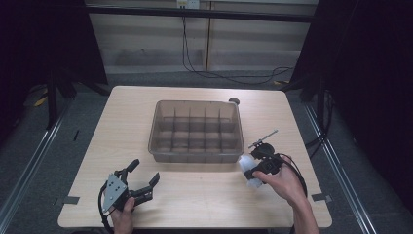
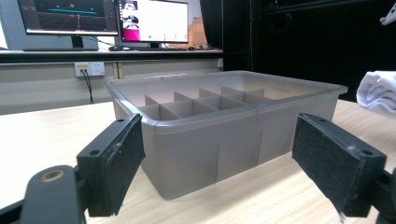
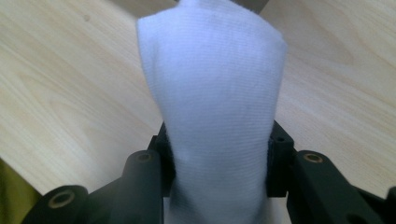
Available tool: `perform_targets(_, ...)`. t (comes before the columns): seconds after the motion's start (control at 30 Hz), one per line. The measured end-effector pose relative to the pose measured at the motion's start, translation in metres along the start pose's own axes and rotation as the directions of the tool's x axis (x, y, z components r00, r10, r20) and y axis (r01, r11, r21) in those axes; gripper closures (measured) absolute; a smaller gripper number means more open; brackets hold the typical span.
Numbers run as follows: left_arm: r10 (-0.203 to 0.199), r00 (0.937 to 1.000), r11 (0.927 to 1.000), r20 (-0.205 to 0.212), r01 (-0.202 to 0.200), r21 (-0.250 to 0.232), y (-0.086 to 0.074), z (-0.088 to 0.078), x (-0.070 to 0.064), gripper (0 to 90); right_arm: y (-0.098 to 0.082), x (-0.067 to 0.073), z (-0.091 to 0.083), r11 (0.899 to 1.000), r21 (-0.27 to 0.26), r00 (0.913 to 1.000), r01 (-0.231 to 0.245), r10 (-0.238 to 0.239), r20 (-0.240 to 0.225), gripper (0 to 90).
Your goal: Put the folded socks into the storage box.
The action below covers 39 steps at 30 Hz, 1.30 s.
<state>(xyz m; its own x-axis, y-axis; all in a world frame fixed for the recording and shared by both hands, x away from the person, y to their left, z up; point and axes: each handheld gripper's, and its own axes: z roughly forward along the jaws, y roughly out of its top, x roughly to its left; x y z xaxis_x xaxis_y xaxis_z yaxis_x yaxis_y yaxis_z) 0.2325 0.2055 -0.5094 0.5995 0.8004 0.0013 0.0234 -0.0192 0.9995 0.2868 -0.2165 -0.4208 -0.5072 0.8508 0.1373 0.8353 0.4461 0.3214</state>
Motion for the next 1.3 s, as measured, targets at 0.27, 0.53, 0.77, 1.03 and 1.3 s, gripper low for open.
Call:
perform_targets(0.27,0.006,1.0000,1.0000,-0.003,-0.006,0.001,0.000,0.000,0.000,16.2,0.008,0.005,-0.014,0.999,-0.015,0.9993,0.034,-0.035,-0.016,59.4)
perform_targets(0.53,-0.002,0.9999,1.0000,-0.012,0.002,0.000,0.000,0.000,-0.001,15.6,0.016,0.008,-0.026,0.998,-0.046,0.9990,0.040,-0.041,-0.017,59.4)
perform_targets(0.77,-0.008,0.9999,1.0000,-0.009,0.008,-0.005,0.000,0.000,-0.001,15.4,0.027,0.007,-0.030,0.997,-0.070,0.9988,0.038,-0.040,-0.029,59.4)
perform_targets(1.03,-0.009,0.9999,0.9999,-0.009,0.009,-0.006,0.000,0.000,-0.001,15.4,0.045,0.008,-0.039,0.994,-0.100,0.9986,0.039,-0.042,-0.032,59.2)
perform_targets(1.3,-0.009,0.9999,0.9999,-0.008,0.009,-0.006,0.000,0.000,-0.001,15.4,0.064,0.008,-0.042,0.992,-0.118,0.9978,0.038,-0.045,-0.049,59.2)
